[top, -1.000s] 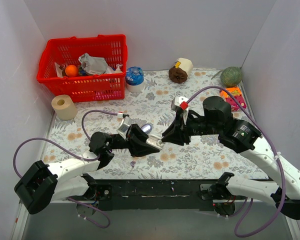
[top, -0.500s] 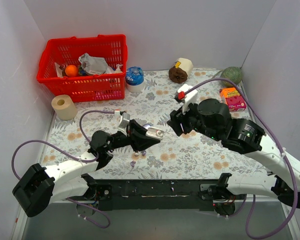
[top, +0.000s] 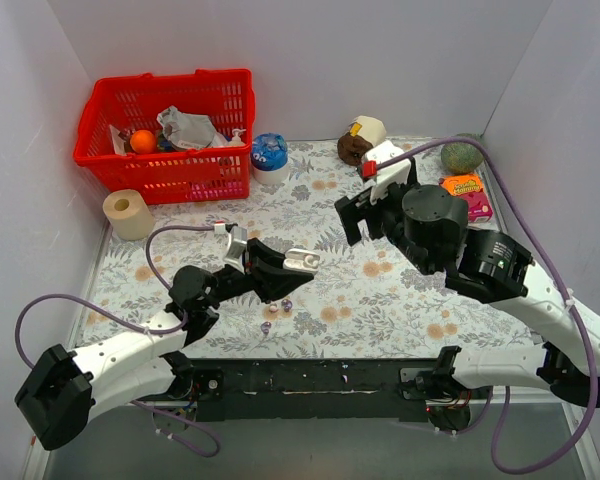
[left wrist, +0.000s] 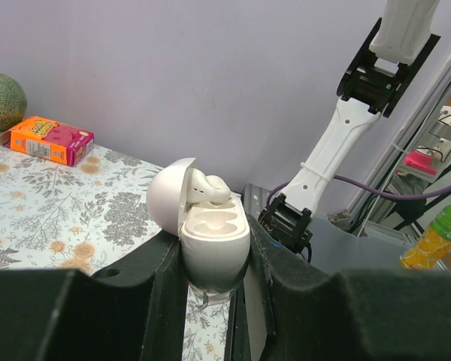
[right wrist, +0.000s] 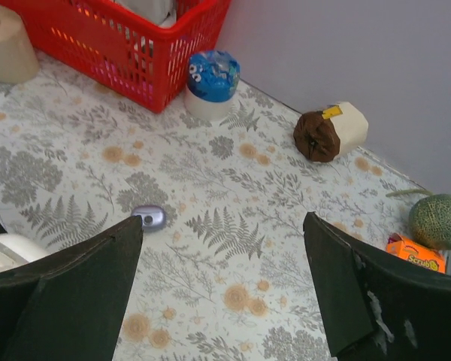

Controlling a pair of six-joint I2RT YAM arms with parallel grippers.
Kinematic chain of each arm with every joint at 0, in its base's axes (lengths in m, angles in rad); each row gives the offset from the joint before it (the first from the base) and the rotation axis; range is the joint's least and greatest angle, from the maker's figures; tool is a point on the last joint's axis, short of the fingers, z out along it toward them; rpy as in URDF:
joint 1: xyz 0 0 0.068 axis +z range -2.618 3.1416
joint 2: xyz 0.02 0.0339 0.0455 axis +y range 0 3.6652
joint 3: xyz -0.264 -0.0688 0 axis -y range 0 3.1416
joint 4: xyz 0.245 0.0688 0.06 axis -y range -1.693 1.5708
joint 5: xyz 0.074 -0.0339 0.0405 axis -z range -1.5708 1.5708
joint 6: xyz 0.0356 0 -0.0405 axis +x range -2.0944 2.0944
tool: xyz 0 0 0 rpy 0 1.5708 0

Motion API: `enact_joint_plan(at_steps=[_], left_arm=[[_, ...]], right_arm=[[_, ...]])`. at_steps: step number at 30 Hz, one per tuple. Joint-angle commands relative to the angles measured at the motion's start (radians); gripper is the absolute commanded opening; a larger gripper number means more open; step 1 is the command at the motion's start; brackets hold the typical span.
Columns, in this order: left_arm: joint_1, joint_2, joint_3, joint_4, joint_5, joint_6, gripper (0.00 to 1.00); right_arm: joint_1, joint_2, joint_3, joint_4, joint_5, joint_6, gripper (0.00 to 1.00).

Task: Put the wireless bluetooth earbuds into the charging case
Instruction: Place the earbud in the charging case.

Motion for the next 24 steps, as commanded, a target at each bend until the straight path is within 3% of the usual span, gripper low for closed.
enact_joint_plan(at_steps=[1, 5, 7, 8, 10, 11, 13, 18, 21, 22, 24], left_arm=[[-0.002, -0.067, -0.005, -0.076, -0.052, 0.035, 0.00], [-0.002, -0.122, -0.023, -0.097, -0.082, 0.035, 0.00], [0.000, -0.148, -0.022, -0.123, -0.108, 0.024, 0.00], [0.000, -0.153, -0.017, -0.157, -0.112, 0.020, 0.00], [0.000, -0.156, 0.006, -0.194, -0.115, 0.012, 0.00], [0.000, -0.153, 0.013, -0.220, -0.106, 0.009, 0.00], [0.001, -0.139, 0.033, -0.242, -0.099, -0.003, 0.00], [0.001, -0.117, 0.050, -0.262, -0.086, -0.017, 0.00], [0.003, -0.117, 0.056, -0.269, -0.086, -0.011, 0.00], [0.004, -0.117, 0.058, -0.271, -0.086, -0.007, 0.00], [0.003, -0.119, 0.062, -0.277, -0.085, 0.004, 0.00]], right_arm=[[0.003, 0.026, 0.053, 0.046, 0.037, 0.046, 0.95], [0.000, -0.083, -0.046, 0.172, -0.121, 0.059, 0.96], [0.003, -0.045, 0.003, 0.090, -0.155, 0.022, 0.95], [0.001, -0.018, 0.050, 0.044, -0.162, 0.023, 0.86], [0.019, 0.036, 0.129, -0.046, -0.171, 0.023, 0.82], [0.029, 0.044, 0.137, -0.055, -0.183, 0.016, 0.82], [0.049, 0.052, 0.146, -0.070, -0.274, -0.019, 0.94], [0.107, 0.094, 0.178, -0.116, -0.268, -0.017, 0.96], [0.156, 0.139, 0.227, -0.181, -0.264, -0.001, 0.79], [0.168, 0.147, 0.236, -0.190, -0.283, 0.008, 0.67], [0.171, 0.159, 0.230, -0.201, -0.313, 0.029, 0.58]])
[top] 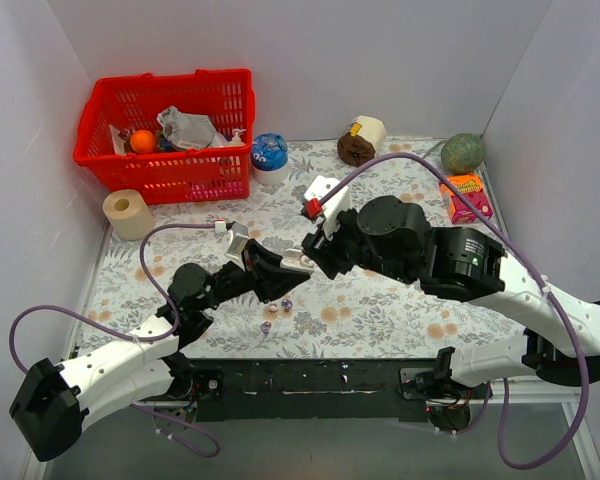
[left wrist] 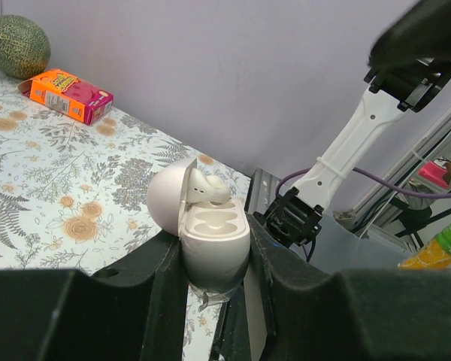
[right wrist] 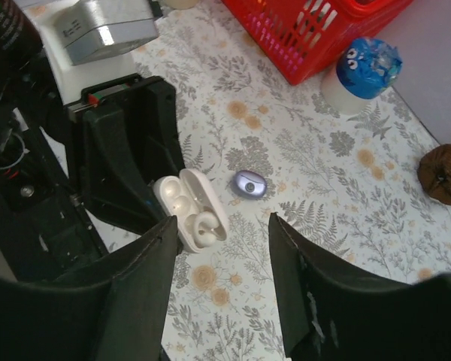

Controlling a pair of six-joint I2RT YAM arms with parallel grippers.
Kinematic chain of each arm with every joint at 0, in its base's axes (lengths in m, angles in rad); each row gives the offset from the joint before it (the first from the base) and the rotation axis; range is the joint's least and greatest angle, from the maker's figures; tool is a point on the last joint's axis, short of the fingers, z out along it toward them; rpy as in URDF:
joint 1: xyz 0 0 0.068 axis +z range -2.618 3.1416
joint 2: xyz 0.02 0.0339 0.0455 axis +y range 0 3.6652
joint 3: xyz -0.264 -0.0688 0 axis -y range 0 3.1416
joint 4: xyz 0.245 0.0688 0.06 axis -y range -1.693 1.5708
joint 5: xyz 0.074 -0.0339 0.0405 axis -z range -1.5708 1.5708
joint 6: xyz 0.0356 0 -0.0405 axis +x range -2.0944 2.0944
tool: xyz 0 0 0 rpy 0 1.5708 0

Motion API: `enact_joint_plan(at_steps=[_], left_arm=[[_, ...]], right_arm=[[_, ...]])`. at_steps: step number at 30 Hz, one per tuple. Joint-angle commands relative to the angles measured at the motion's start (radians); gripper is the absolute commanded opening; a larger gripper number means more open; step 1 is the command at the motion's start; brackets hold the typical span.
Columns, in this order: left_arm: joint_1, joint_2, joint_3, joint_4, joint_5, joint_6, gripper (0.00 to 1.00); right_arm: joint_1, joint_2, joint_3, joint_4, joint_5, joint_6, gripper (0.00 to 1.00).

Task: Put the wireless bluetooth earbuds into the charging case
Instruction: Place the earbud in the charging case.

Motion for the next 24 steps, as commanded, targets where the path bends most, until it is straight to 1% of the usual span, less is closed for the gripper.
enact_joint_plan(at_steps=[1, 4, 9, 10, 13, 24], left_arm=[[0.003, -0.009, 0.047, -0.014, -0.001, 0.021, 0.00], [0.003, -0.015, 0.040, 0.006, 0.011, 0.032, 0.00], [0.003, -0.026, 0.030, 0.015, 0.026, 0.051, 0.00], [0.003, -0.029, 0.027, 0.017, 0.028, 0.060, 0.00], [0.003, -0.035, 0.023, 0.027, 0.025, 0.067, 0.00], [0.003, -0.035, 0.024, 0.038, 0.051, 0.078, 0.00]], right_arm=[[0.025, 0.016, 0.038, -0.042, -0.080, 0.032, 0.48], [0.023, 0.008, -0.006, -0.023, -0.127, 0.055, 0.38], [0.023, 0.005, -0.054, -0.011, -0.176, 0.096, 0.39], [0.023, 0.002, -0.058, -0.009, -0.193, 0.107, 0.32], [0.025, -0.003, -0.081, -0.014, -0.200, 0.126, 0.28], [0.020, -0.018, -0.155, 0.011, -0.131, 0.147, 0.25]])
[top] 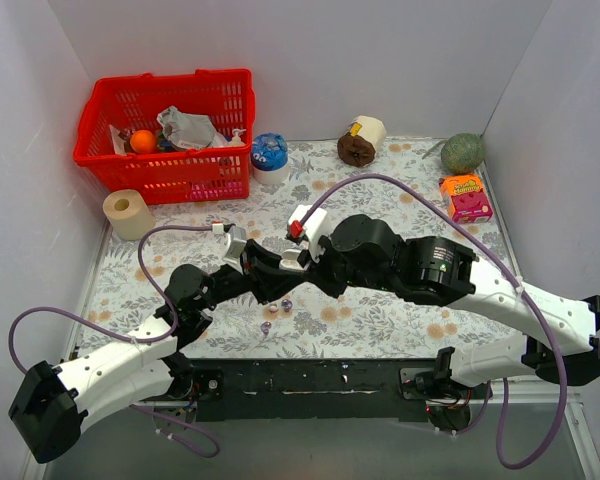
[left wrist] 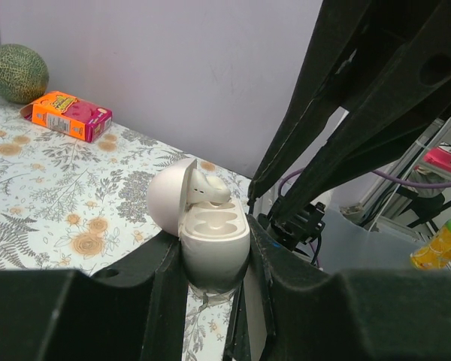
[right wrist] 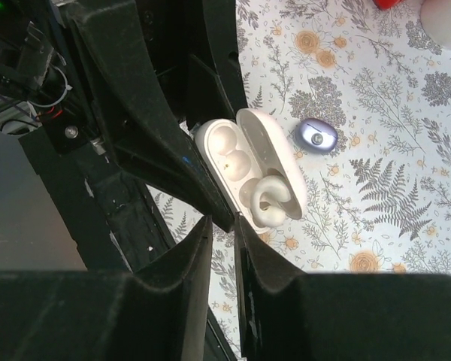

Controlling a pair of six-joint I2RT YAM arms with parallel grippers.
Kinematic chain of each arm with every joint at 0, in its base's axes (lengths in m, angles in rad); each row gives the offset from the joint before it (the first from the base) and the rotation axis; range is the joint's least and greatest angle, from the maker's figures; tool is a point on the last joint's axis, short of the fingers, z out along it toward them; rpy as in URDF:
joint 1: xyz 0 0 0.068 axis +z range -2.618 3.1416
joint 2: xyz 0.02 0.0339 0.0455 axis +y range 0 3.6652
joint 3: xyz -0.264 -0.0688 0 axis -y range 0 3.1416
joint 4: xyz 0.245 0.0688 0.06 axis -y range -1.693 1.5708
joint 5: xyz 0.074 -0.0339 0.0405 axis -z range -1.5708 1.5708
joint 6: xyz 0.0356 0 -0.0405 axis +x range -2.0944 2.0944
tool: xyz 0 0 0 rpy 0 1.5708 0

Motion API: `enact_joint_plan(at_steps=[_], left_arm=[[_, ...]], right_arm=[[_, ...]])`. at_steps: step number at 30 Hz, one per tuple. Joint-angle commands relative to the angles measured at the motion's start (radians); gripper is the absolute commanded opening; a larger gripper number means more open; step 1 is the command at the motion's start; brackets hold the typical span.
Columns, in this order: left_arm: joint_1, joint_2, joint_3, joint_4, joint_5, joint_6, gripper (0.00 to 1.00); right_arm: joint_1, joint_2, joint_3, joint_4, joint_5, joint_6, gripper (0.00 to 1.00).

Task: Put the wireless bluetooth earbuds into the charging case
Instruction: Place the earbud in the charging case.

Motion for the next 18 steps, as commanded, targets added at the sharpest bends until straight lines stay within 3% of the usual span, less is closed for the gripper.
enact_joint_plan(at_steps=[1, 18], left_arm=[[0.003, -0.017, 0.016, 0.031, 0.025, 0.020, 0.00], [0.003, -0.015, 0.007, 0.045, 0.052, 0.032, 0.00]], right_arm=[[0.001, -0.040, -0.015, 0.044, 0.043, 0.016, 0.24], [-0.026, -0.084, -0.058, 0.116, 0.059, 0.024, 0.21]])
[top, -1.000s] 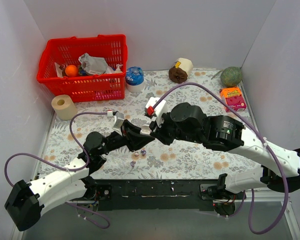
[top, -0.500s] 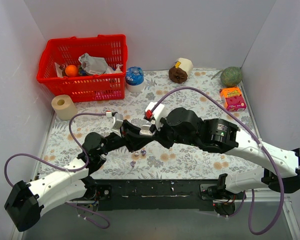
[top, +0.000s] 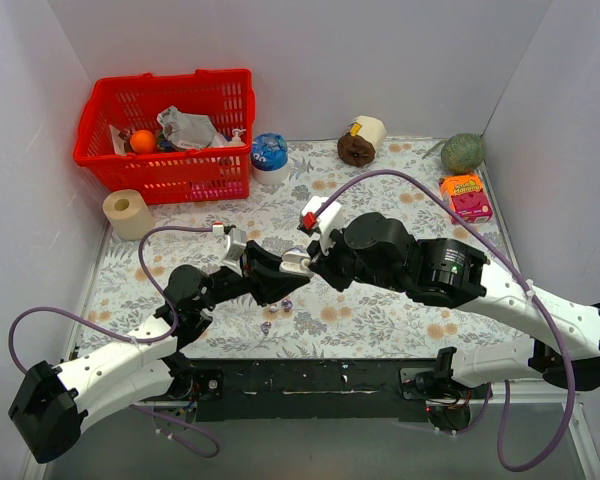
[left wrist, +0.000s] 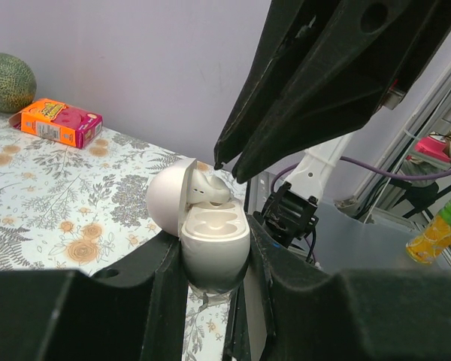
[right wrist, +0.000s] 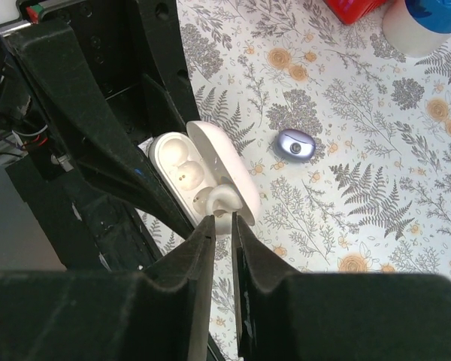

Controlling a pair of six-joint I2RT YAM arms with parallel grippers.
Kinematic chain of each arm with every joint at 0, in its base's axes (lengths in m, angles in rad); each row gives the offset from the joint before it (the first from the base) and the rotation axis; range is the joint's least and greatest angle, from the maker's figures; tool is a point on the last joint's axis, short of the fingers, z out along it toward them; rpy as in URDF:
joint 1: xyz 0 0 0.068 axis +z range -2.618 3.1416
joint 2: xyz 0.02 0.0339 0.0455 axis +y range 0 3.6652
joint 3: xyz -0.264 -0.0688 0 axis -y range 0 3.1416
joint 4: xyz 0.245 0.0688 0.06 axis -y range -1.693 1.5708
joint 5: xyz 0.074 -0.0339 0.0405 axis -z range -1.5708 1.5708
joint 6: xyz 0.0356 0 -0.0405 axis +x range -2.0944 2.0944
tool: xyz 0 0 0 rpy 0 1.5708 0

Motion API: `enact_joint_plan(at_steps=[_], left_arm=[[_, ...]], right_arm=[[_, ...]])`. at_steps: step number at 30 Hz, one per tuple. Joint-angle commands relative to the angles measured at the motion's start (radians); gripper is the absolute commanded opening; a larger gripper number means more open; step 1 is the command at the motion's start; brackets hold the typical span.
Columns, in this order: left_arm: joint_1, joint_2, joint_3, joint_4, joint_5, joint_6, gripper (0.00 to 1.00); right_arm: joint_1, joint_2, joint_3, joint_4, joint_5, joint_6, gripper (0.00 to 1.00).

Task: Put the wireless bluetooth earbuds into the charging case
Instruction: Place the earbud in the charging case.

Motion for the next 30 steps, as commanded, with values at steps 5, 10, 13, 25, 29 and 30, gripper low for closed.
enact_joint_plan(at_steps=[5, 10, 13, 25, 29, 30], left_arm=[[0.003, -0.013, 0.004, 0.028, 0.012, 0.020, 0.00], [0.003, -0.015, 0.005, 0.026, 0.016, 0.026, 0.00], [0.003, -0.018, 0.001, 0.028, 0.018, 0.028, 0.00], [0.003, -0.026, -0.004, 0.037, 0.027, 0.039, 0.00], [0.003, -0.030, -0.007, 0.042, 0.036, 0.043, 0.00], [0.004, -0.030, -0.007, 0.042, 0.036, 0.043, 0.00]], right_arm=[[-0.007, -0.015, -0.003, 0.047, -0.032, 0.009, 0.22], [-0.013, -0.011, -0.020, 0.052, -0.033, 0.013, 0.24], [-0.016, -0.009, -0.017, 0.047, -0.035, 0.013, 0.28], [-0.033, 0.011, -0.018, 0.036, -0.055, 0.012, 0.35], [-0.038, 0.024, -0.020, 0.036, -0.073, 0.004, 0.35], [-0.038, 0.028, -0.018, 0.033, -0.078, 0.003, 0.34]])
